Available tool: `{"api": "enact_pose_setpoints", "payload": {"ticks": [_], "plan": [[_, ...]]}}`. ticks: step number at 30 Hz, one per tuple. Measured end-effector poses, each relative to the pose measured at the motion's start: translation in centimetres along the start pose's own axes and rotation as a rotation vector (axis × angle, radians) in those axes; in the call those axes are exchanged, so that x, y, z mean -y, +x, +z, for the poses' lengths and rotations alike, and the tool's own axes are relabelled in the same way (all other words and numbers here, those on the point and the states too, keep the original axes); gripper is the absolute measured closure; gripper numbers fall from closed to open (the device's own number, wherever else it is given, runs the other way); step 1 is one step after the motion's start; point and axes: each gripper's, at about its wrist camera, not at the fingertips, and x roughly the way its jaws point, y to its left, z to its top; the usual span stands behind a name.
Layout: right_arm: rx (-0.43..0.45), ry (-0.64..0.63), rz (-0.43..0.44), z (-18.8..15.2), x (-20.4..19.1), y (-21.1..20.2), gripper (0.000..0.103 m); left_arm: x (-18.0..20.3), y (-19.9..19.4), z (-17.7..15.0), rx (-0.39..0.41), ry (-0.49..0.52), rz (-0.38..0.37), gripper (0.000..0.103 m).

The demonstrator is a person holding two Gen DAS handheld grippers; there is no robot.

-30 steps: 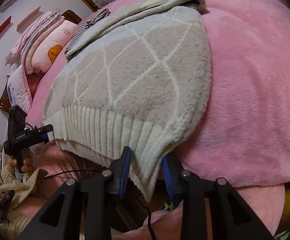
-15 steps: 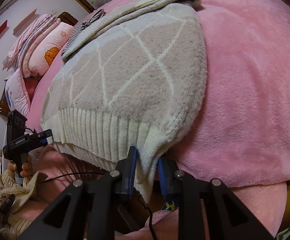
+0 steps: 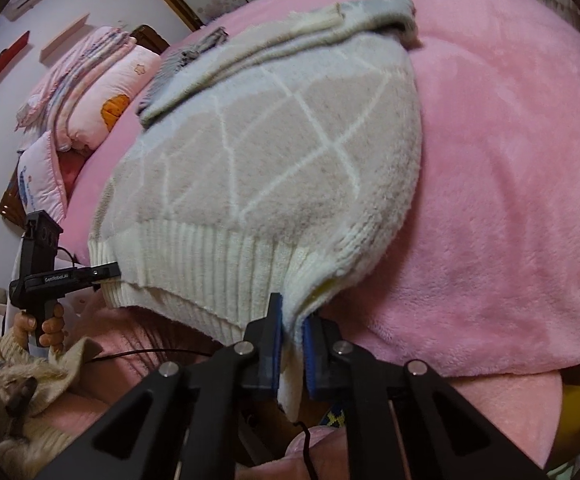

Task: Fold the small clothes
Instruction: 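Lift the hem with both tools and fold it up toward the collar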

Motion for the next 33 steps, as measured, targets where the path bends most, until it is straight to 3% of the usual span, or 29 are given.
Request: {"api": "enact_pose_setpoints", "payload": {"ticks": [8,14,23,28,33], "plan": [[0.169,-0.025,0.075,2.7,-1.5,-6.1,0.096,2.5,-5.2,1.8,0.167,-0.013,-0.233,0.097],[0.280,0.034,0.167,5.3,-1.8,-9.5,0.096,3.5,-9.1,4.3,0.310,-0.097,-0.350,0.097],[0.371,0.133,0.262,11.1,-1.7,-11.6,0.096,4.1,-11.6,9.0,0.450,-0.234,-0.364,0.097],[0.409,0.173,0.265,15.5,-1.1,-11.7,0.096,3.6,-11.9,14.0,0.501,-0.324,-0.334,0.097],[0.436,0.214,0.244,20.3,-0.1,-10.4,0.096,4.5,-10.7,20.4,0.506,-0.333,-0.267,0.097]]}}
